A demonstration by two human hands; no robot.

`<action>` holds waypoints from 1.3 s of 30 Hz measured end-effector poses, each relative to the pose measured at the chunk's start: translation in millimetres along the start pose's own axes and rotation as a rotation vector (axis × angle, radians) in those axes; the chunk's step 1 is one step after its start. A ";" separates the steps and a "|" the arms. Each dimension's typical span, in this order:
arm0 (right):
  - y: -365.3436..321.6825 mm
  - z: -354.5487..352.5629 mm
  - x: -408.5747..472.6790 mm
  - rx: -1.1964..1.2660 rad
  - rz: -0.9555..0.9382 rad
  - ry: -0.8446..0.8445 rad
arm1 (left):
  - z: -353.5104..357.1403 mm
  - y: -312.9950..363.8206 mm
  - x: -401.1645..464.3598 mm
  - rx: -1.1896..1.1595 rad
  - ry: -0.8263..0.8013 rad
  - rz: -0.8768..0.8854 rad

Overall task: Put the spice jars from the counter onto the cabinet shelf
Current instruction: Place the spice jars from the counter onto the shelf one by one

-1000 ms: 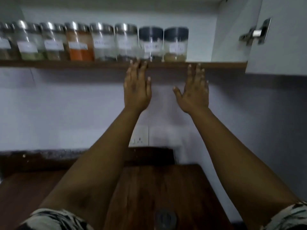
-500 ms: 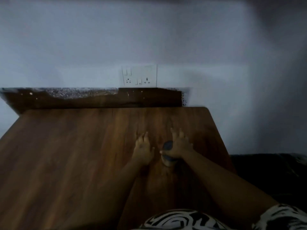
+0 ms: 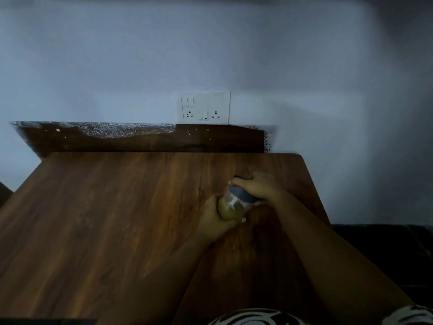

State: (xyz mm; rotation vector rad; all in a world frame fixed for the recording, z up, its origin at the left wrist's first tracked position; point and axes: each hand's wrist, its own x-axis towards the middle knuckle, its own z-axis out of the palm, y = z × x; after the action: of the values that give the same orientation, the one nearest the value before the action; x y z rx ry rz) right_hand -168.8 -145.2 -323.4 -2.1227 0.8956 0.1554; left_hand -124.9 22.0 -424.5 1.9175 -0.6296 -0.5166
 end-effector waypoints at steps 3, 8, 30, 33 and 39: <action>-5.6 -9.7 -11.0 0.098 -0.079 0.053 | -2.0 16.1 1.1 -0.044 0.120 0.063; -2.8 -13.6 -17.2 0.213 -0.204 0.072 | -4.3 41.8 6.1 -0.141 0.135 0.018; -12.7 -37.0 -19.7 0.391 -0.189 0.239 | -8.9 102.6 9.8 -0.759 -0.120 -0.135; -14.2 -36.2 -22.1 0.171 -0.246 0.231 | -10.5 102.3 13.0 -0.534 -0.050 -0.060; -20.5 -37.7 -14.0 0.690 -0.146 0.131 | -29.7 111.5 21.0 -0.827 -0.103 -0.051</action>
State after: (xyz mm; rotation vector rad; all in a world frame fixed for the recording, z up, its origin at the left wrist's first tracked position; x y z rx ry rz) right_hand -172.8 -156.2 -279.8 -1.5482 0.7253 -0.3299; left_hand -112.9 -10.3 -312.3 1.1293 -0.3435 -0.7677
